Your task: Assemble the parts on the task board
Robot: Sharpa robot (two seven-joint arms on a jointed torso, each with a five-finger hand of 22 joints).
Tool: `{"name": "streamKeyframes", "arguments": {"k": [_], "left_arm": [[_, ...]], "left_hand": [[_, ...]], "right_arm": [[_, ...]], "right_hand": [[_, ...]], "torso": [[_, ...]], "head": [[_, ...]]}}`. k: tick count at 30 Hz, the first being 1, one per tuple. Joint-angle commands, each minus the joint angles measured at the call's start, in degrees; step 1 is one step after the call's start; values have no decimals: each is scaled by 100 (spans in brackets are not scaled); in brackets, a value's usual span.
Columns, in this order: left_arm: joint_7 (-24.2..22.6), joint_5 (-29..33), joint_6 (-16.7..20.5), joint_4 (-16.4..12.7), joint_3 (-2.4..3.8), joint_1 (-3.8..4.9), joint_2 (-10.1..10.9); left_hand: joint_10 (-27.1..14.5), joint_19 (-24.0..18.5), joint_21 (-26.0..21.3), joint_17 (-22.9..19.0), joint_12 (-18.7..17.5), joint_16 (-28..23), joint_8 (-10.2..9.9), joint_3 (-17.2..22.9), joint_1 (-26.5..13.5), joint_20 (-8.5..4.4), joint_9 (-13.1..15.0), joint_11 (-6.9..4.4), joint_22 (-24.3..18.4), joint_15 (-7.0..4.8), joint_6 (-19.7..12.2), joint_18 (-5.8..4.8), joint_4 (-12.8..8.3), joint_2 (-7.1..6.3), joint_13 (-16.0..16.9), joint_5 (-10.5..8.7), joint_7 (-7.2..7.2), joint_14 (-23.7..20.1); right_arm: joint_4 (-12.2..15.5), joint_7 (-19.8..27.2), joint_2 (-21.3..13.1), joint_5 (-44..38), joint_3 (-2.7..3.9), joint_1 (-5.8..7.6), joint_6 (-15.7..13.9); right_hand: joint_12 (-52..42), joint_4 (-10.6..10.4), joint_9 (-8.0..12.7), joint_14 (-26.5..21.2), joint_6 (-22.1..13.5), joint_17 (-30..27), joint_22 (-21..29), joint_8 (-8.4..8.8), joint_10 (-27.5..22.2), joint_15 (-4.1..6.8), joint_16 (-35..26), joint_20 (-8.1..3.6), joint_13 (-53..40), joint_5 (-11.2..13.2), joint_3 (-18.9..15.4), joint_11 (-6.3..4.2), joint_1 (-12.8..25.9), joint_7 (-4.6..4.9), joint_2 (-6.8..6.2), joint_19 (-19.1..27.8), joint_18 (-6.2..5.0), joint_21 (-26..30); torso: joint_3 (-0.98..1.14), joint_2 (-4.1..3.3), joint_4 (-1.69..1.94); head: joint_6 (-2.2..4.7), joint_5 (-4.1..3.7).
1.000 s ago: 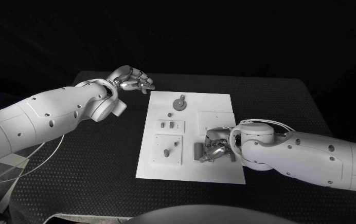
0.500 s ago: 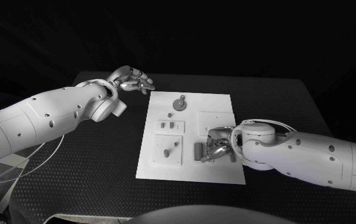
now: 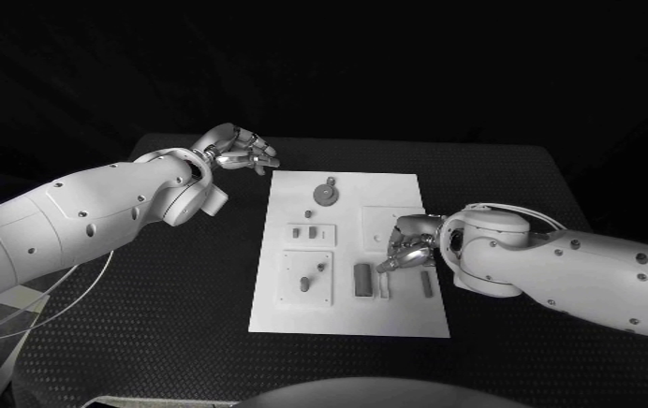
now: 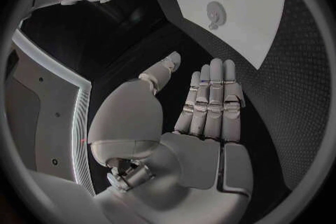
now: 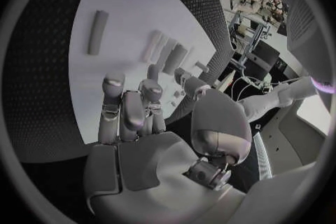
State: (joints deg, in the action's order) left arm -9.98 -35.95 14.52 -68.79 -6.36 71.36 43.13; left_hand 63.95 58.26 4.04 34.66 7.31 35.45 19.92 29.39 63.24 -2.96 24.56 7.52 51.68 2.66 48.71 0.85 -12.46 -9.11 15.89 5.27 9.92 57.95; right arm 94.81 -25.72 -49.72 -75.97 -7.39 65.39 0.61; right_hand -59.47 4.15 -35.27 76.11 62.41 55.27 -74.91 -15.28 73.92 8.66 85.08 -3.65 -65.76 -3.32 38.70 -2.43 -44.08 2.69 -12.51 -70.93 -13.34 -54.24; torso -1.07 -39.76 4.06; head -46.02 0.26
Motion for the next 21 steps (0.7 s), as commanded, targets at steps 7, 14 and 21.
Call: {"name": "streamKeyframes", "arguments": {"k": [7,14,21], "left_arm": [[-13,-14,-65,-16,1,6,-14],[-7,-14,-71,-15,1,6,-4],[8,-14,-80,-20,0,6,5]], "left_hand": [[-24,2,3,12,25,-34,35,-10,-49,8,5,-5,-8,11,54,-70,37,27,10,-21,5,31],[-22,4,4,18,29,-37,37,-12,-58,7,5,-7,-8,11,56,-70,47,28,13,-23,4,34],[-21,4,4,22,32,-40,38,-14,-62,7,5,-8,-8,11,58,-70,52,27,15,-25,3,35]], "right_arm": [[-366,-263,-218,851,13,148,550],[-248,-413,-394,807,7,148,988],[-73,-479,-577,439,-101,146,1265]], "right_hand": [[-12,356,-27,-90,-454,-246,-54,104,-105,-177,-39,25,-13,-19,-136,145,-161,274,287,101,-166,19],[-12,559,-104,-100,-306,-288,-53,-6,-115,-149,-62,59,-2,-20,-199,106,-129,227,481,129,-166,32],[-22,594,-337,-63,125,-228,-55,-303,-50,-44,-41,75,22,-23,-217,-61,29,51,575,112,-166,22]], "torso": [[-3,-4,1],[9,-6,7],[4,-8,1]], "head": [[35,-50],[19,-49],[3,-48]]}}
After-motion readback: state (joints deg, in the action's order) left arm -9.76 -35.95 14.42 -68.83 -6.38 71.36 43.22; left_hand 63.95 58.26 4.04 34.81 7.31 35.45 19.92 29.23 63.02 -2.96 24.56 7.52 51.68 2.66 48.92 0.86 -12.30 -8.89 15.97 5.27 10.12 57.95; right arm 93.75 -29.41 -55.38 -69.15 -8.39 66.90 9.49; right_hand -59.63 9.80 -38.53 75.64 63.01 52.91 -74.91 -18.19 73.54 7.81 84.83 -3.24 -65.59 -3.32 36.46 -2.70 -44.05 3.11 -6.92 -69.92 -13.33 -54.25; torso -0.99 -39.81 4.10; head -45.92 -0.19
